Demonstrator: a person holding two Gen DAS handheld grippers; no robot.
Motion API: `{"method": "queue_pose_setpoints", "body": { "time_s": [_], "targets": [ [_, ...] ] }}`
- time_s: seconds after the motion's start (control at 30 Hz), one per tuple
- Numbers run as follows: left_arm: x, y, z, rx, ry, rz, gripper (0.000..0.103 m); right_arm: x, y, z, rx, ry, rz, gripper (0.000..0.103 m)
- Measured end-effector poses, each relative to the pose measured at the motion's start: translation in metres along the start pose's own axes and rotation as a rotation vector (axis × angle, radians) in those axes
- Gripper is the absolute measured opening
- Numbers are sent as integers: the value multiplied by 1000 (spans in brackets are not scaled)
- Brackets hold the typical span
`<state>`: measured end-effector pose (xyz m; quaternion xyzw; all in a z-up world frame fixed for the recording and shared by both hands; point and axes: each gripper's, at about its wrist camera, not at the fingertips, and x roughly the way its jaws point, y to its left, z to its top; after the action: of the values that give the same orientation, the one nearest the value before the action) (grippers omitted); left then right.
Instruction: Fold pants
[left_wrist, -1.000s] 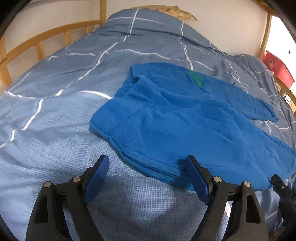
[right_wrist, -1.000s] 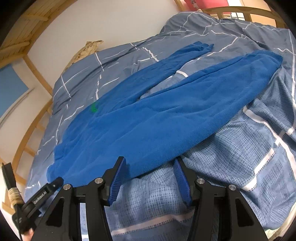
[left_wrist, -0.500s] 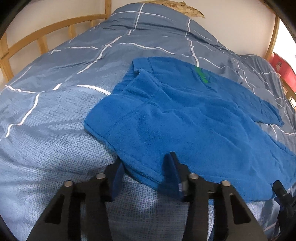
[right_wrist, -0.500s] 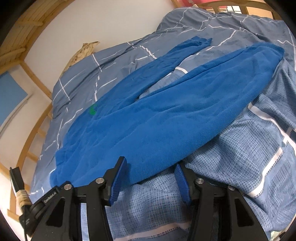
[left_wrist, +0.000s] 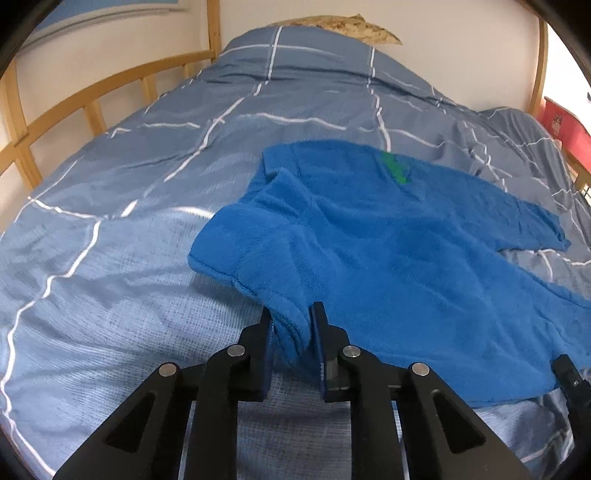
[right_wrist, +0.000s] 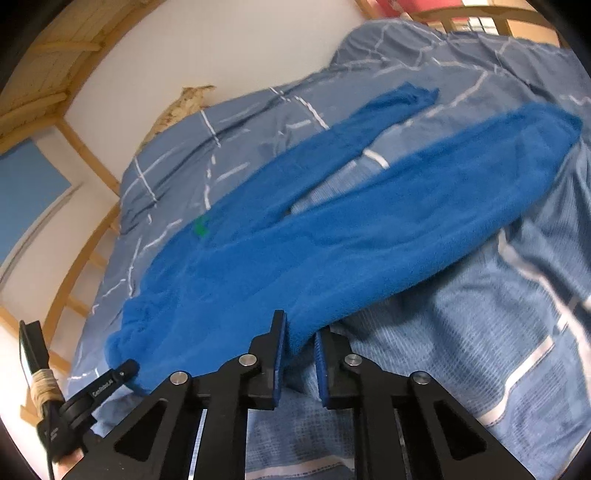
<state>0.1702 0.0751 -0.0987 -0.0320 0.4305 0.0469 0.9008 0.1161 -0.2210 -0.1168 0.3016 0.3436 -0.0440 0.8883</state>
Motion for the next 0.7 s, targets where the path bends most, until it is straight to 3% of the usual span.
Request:
{"method": "queue_pose_setpoints", "body": {
  "time_s": [0.33, 0.7],
  "targets": [
    [-25, -9, 20, -8, -37, -45, 17, -23, 11, 31, -29, -98, 47, 10],
    [-34, -24, 57, 29, -50, -61, 17, -17, 21, 75, -33, -135, 64, 8]
  ]
}}
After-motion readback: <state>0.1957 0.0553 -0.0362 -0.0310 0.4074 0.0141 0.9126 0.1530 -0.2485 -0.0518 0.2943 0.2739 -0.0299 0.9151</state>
